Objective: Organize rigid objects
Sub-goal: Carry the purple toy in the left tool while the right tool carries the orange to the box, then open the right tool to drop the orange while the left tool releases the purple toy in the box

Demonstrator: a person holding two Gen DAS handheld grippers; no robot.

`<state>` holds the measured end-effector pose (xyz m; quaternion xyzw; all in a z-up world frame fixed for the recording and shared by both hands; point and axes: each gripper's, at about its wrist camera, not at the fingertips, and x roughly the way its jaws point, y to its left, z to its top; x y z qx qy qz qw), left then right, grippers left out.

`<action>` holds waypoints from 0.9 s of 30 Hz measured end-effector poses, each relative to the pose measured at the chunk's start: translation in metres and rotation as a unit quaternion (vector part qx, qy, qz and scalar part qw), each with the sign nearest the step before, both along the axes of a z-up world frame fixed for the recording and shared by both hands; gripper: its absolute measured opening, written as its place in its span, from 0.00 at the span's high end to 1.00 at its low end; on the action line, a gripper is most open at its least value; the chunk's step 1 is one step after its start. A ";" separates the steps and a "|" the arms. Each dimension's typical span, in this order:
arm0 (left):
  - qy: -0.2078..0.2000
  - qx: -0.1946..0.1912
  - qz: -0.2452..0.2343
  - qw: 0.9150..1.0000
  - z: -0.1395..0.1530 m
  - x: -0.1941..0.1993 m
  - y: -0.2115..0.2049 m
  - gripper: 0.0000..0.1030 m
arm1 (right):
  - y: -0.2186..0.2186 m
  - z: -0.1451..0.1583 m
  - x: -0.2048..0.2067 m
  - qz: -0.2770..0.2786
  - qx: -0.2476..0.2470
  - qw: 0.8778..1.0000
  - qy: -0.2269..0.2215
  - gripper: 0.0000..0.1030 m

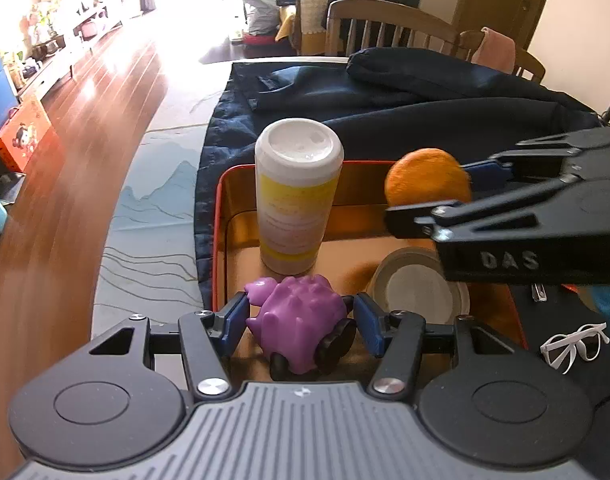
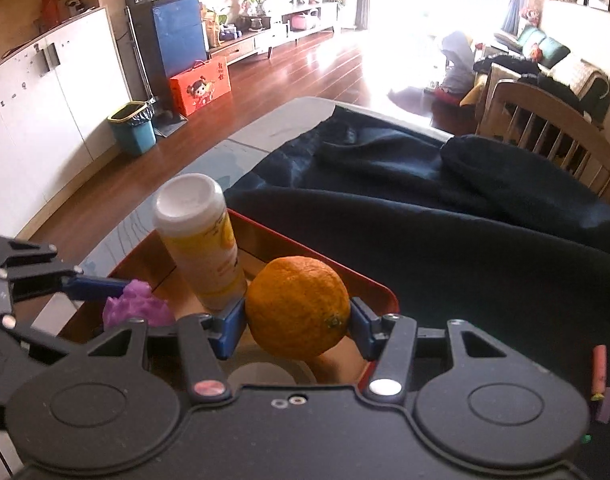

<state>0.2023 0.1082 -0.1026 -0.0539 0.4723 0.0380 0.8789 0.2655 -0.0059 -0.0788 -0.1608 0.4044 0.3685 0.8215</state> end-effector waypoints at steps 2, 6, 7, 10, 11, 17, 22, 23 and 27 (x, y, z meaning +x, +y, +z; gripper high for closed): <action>-0.002 0.005 -0.008 1.000 -0.002 0.001 -0.001 0.45 | 0.004 -0.004 0.003 0.002 -0.003 1.000 0.008 0.48; -0.003 0.008 -0.020 1.000 -0.006 0.002 -0.005 0.45 | 0.012 -0.012 0.007 0.003 -0.012 1.000 0.017 0.48; -0.001 0.009 -0.021 1.000 -0.008 0.002 -0.005 0.45 | 0.013 -0.014 0.008 0.002 -0.013 1.000 0.020 0.48; -0.003 0.014 -0.025 1.000 -0.011 0.002 -0.007 0.47 | 0.016 -0.018 0.011 -0.003 -0.017 0.999 0.028 0.48; -0.005 0.016 -0.027 1.000 -0.010 0.003 -0.007 0.47 | 0.016 -0.020 0.012 -0.005 -0.017 0.999 0.032 0.48; -0.004 0.021 -0.028 0.999 -0.011 0.007 -0.010 0.47 | 0.017 -0.024 0.010 -0.009 -0.026 0.999 0.038 0.47; 0.001 0.025 -0.027 0.999 -0.013 0.008 -0.011 0.48 | 0.008 -0.011 0.008 -0.015 0.004 0.999 0.038 0.47; 0.000 0.024 -0.026 0.999 -0.013 0.008 -0.011 0.48 | 0.006 -0.007 0.007 -0.015 0.009 0.999 0.037 0.47; -0.003 0.024 -0.026 0.999 -0.009 0.007 -0.012 0.48 | -0.004 0.009 0.001 -0.017 0.031 0.999 0.034 0.47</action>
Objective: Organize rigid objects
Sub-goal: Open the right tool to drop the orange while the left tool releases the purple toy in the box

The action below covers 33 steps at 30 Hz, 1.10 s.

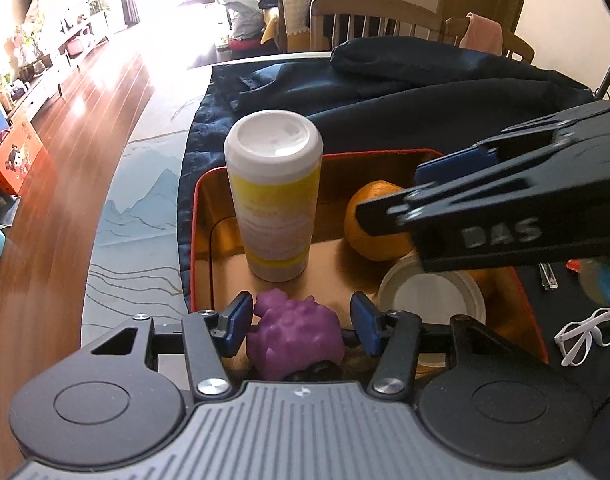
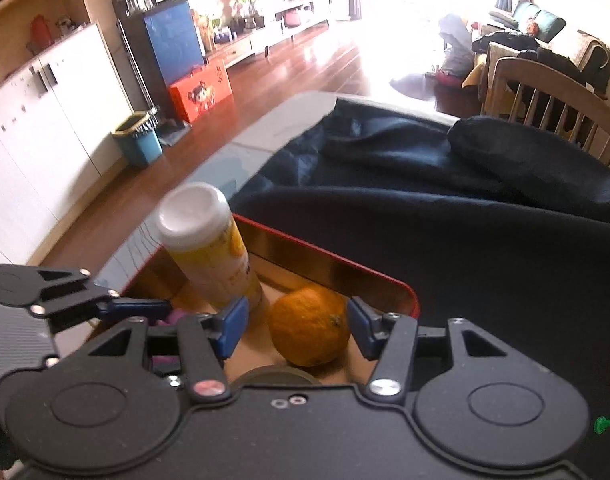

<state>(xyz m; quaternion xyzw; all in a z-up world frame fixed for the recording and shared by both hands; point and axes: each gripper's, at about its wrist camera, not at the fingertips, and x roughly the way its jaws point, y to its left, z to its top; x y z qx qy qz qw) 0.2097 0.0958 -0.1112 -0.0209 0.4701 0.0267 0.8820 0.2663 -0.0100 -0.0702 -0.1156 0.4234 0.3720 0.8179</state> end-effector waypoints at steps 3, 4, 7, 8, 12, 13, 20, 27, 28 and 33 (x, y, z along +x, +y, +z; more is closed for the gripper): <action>-0.004 -0.001 -0.001 1.000 0.004 -0.002 -0.001 0.48 | -0.010 0.012 -0.003 -0.004 0.013 1.000 0.001 0.46; -0.007 -0.003 -0.002 1.000 0.007 -0.003 -0.001 0.48 | -0.013 0.016 -0.005 -0.005 0.018 1.000 0.000 0.42; -0.013 -0.007 -0.003 1.000 0.013 -0.008 -0.003 0.48 | -0.027 0.027 -0.011 -0.007 0.033 0.999 -0.004 0.38; -0.014 -0.009 -0.003 1.000 0.015 -0.010 -0.003 0.48 | -0.031 0.031 -0.013 -0.008 0.036 0.999 -0.005 0.38; -0.019 -0.011 -0.006 1.000 0.025 -0.016 -0.008 0.48 | -0.051 0.043 -0.023 -0.014 0.051 0.999 -0.006 0.38; -0.020 -0.010 -0.006 1.000 0.027 -0.018 -0.010 0.48 | -0.056 0.045 -0.025 -0.014 0.055 0.998 -0.006 0.37; -0.037 -0.017 -0.014 0.999 0.046 -0.031 -0.026 0.48 | -0.094 0.058 -0.044 -0.022 0.069 0.997 -0.016 0.29; -0.050 -0.016 -0.021 0.998 0.060 -0.041 -0.048 0.47 | -0.139 0.061 -0.054 -0.050 0.062 0.996 -0.029 0.25; -0.052 -0.018 -0.022 0.998 0.062 -0.042 -0.052 0.47 | -0.146 0.061 -0.054 -0.055 0.062 0.996 -0.030 0.23; -0.058 -0.019 -0.026 0.998 0.067 -0.044 -0.074 0.44 | -0.186 0.057 -0.055 -0.085 0.061 0.994 -0.029 0.18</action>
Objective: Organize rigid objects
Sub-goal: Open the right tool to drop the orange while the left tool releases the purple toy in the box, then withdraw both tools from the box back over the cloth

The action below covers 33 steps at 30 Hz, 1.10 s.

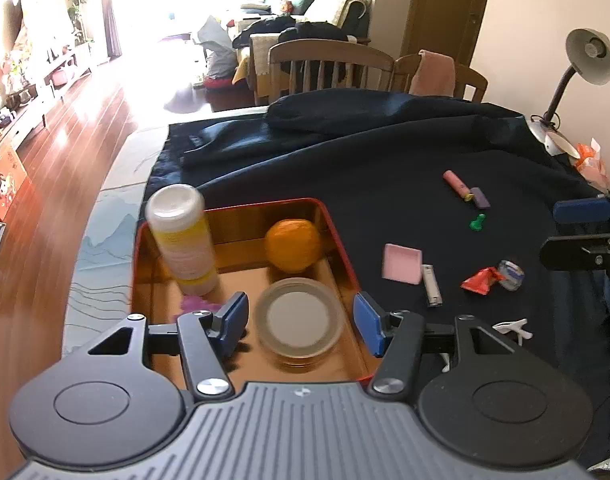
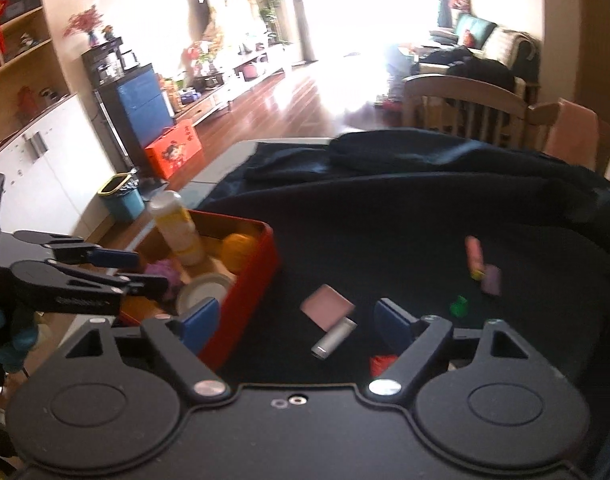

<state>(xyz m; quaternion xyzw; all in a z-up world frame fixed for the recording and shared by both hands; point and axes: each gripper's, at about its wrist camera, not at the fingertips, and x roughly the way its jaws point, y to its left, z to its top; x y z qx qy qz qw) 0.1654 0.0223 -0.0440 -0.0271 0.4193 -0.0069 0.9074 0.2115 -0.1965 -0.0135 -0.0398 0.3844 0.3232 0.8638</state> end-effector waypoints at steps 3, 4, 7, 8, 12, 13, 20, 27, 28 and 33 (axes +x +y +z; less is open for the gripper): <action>-0.001 -0.002 -0.003 1.000 0.001 0.000 -0.016 0.42 | -0.022 -0.007 -0.001 -0.014 -0.005 1.000 0.003 0.16; -0.001 -0.002 -0.003 1.000 0.001 0.001 -0.021 0.39 | -0.030 -0.009 -0.002 -0.018 -0.007 1.000 0.004 0.16; -0.006 0.004 -0.005 1.000 0.003 0.001 -0.038 0.36 | -0.048 -0.014 -0.001 -0.028 -0.014 1.000 0.005 0.15; -0.007 0.007 -0.006 1.000 0.003 0.002 -0.044 0.35 | -0.056 -0.016 0.001 -0.031 -0.016 0.999 0.006 0.13; -0.012 0.009 -0.003 1.000 0.002 0.006 -0.065 0.23 | -0.079 -0.025 0.006 -0.041 -0.022 0.999 0.004 0.07; -0.012 0.009 -0.003 1.000 0.001 0.007 -0.069 0.22 | -0.084 -0.027 0.008 -0.043 -0.025 0.999 0.004 0.05; -0.003 0.004 0.014 1.000 -0.009 0.022 -0.093 0.21 | -0.109 -0.048 0.016 -0.037 -0.050 0.998 0.003 0.03; 0.016 0.013 0.014 1.000 -0.031 0.036 -0.121 0.21 | -0.116 -0.067 0.027 -0.026 -0.071 0.997 0.000 0.03; 0.020 0.014 0.013 1.000 -0.034 0.038 -0.125 0.21 | -0.114 -0.070 0.028 -0.021 -0.074 0.997 -0.002 0.04; 0.031 0.025 0.008 0.999 -0.049 0.046 -0.142 0.21 | -0.104 -0.084 0.033 0.015 -0.101 0.995 -0.016 0.06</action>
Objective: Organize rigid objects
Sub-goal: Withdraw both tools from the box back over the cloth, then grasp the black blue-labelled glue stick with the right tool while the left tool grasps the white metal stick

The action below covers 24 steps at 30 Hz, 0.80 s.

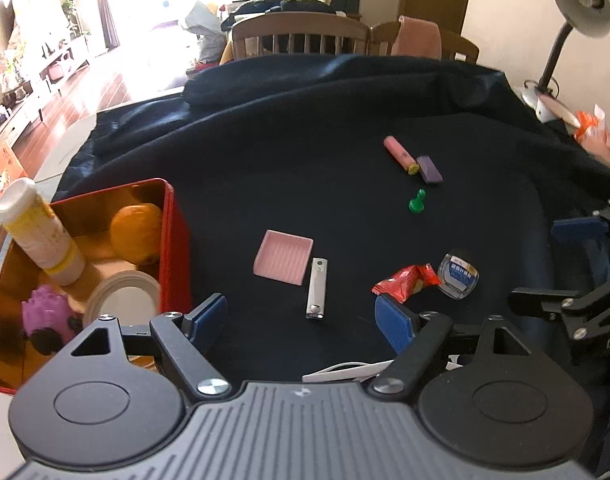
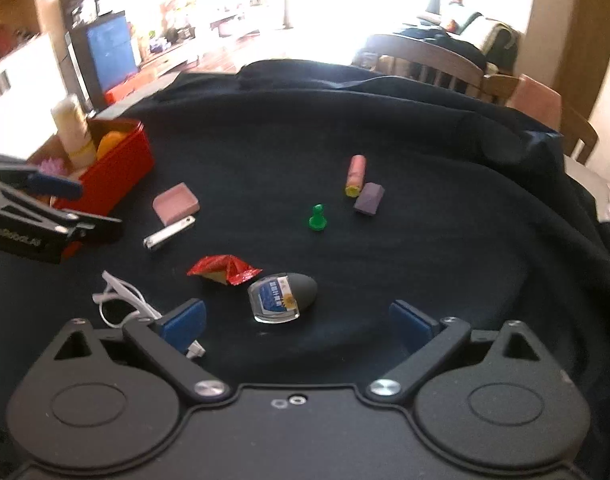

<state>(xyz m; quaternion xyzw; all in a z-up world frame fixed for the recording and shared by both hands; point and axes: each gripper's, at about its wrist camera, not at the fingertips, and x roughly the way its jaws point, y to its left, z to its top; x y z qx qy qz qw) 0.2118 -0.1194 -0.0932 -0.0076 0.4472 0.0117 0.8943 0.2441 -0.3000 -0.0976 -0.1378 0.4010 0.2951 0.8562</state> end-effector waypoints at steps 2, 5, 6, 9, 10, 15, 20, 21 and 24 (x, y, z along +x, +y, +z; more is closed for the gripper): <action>0.000 0.006 -0.001 1.000 -0.005 0.004 -0.003 0.21 | 0.005 -0.005 0.002 0.016 -0.010 1.000 -0.003 0.07; 0.003 0.016 0.002 1.000 -0.015 0.011 -0.006 0.21 | 0.012 -0.012 0.006 0.034 -0.020 0.999 -0.003 0.10; 0.005 0.019 0.006 1.000 -0.018 0.014 -0.007 0.21 | 0.014 -0.014 0.008 0.039 -0.023 0.999 -0.001 0.10; 0.008 0.019 0.007 1.000 -0.024 0.020 -0.008 0.21 | 0.018 -0.020 0.013 0.048 -0.028 0.998 0.003 0.12; 0.008 0.022 0.006 1.000 -0.025 0.022 -0.009 0.21 | 0.019 -0.022 0.015 0.050 -0.028 0.998 0.005 0.13; 0.022 0.042 0.006 0.999 -0.039 0.030 -0.011 0.21 | 0.020 -0.031 0.024 0.055 -0.028 0.998 0.020 0.19; 0.034 0.035 0.010 0.999 -0.048 0.037 -0.009 0.22 | 0.022 -0.036 0.030 0.059 -0.026 0.998 0.027 0.24; 0.033 0.035 0.011 0.999 -0.049 0.037 -0.009 0.22 | 0.022 -0.037 0.031 0.060 -0.025 0.997 0.030 0.25; 0.031 0.035 0.014 0.999 -0.049 0.038 -0.009 0.27 | 0.022 -0.040 0.033 0.064 -0.025 0.997 0.035 0.29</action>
